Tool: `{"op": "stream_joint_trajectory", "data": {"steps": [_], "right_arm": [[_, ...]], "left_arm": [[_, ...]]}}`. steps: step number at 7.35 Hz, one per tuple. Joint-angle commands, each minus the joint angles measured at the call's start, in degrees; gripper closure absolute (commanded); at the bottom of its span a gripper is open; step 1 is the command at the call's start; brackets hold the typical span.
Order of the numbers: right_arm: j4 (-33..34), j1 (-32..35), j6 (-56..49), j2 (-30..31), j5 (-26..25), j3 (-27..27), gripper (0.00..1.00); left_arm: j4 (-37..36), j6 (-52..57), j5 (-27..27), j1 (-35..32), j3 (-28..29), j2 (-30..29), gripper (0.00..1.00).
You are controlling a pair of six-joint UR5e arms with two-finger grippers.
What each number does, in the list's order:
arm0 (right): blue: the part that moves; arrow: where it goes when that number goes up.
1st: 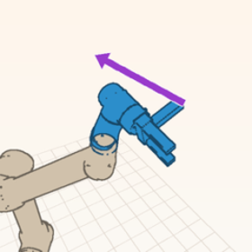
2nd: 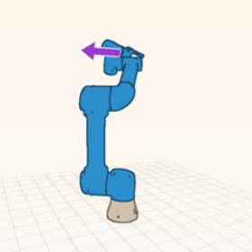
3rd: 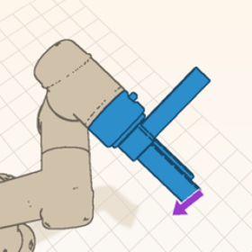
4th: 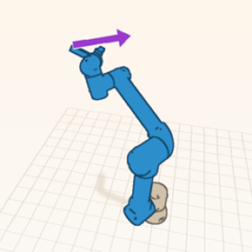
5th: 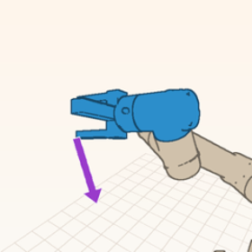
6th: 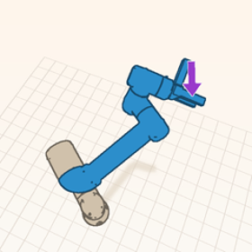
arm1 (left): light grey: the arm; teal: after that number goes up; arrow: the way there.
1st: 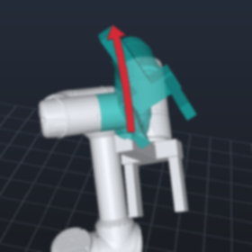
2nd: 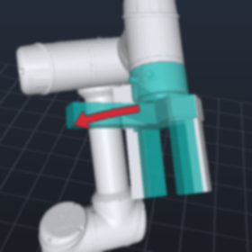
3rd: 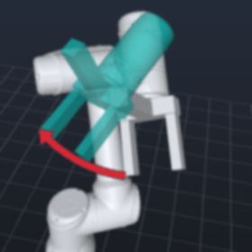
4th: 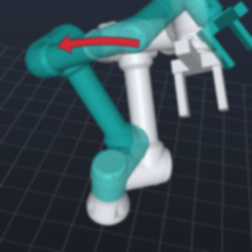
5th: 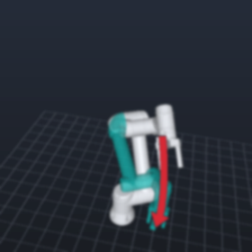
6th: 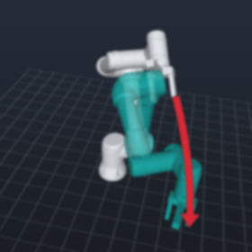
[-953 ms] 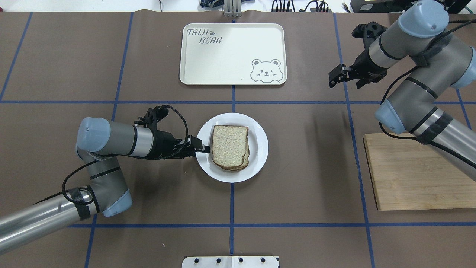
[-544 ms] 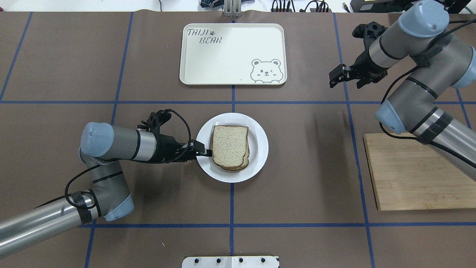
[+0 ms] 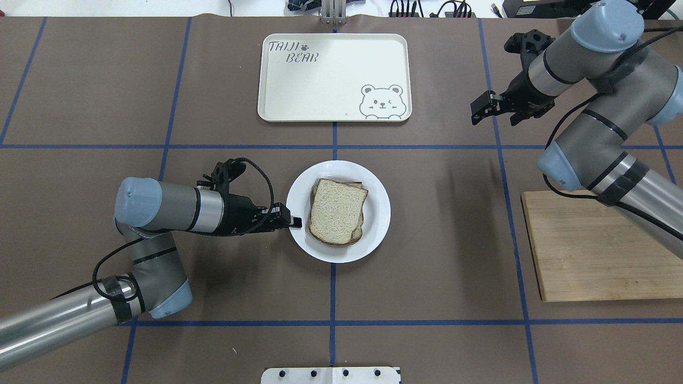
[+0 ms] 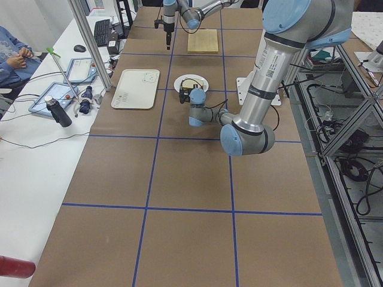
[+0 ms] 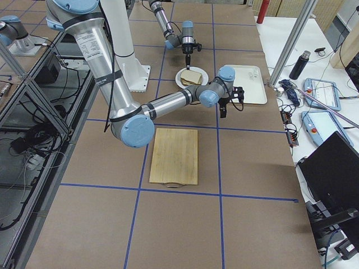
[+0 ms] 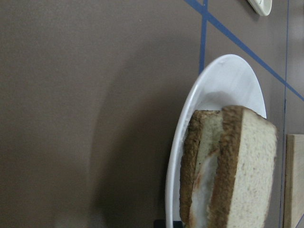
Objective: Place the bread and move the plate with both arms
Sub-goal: 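Grip the white plate's rim with the left gripper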
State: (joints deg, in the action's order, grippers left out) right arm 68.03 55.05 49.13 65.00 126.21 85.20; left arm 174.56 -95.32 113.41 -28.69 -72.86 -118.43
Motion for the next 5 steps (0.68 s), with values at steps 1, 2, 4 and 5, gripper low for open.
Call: {"op": "stream_joint_trajectory", "data": {"steps": [1, 2, 4, 5], "right_arm": [[0.0, 0.06, 0.0, -0.22, 0.0, 0.06, 0.0], [0.0, 0.23, 0.0, -0.31, 0.0, 0.06, 0.0], [0.26, 2.42, -0.17, 0.04, 1.14, 0.06, 0.0], [0.35, 3.22, -0.17, 0.39, 1.67, 0.06, 0.0]], "left_arm": [[5.51, -4.49, -3.52, -0.06, 0.08, 0.04, 1.0], [7.62, -6.53, -4.41, -0.05, 0.08, -0.14, 1.0], [8.43, -12.49, -10.37, -0.05, 0.17, -2.4, 1.0], [8.34, -14.61, -14.92, -0.05, 1.65, -4.16, 1.0]]}}
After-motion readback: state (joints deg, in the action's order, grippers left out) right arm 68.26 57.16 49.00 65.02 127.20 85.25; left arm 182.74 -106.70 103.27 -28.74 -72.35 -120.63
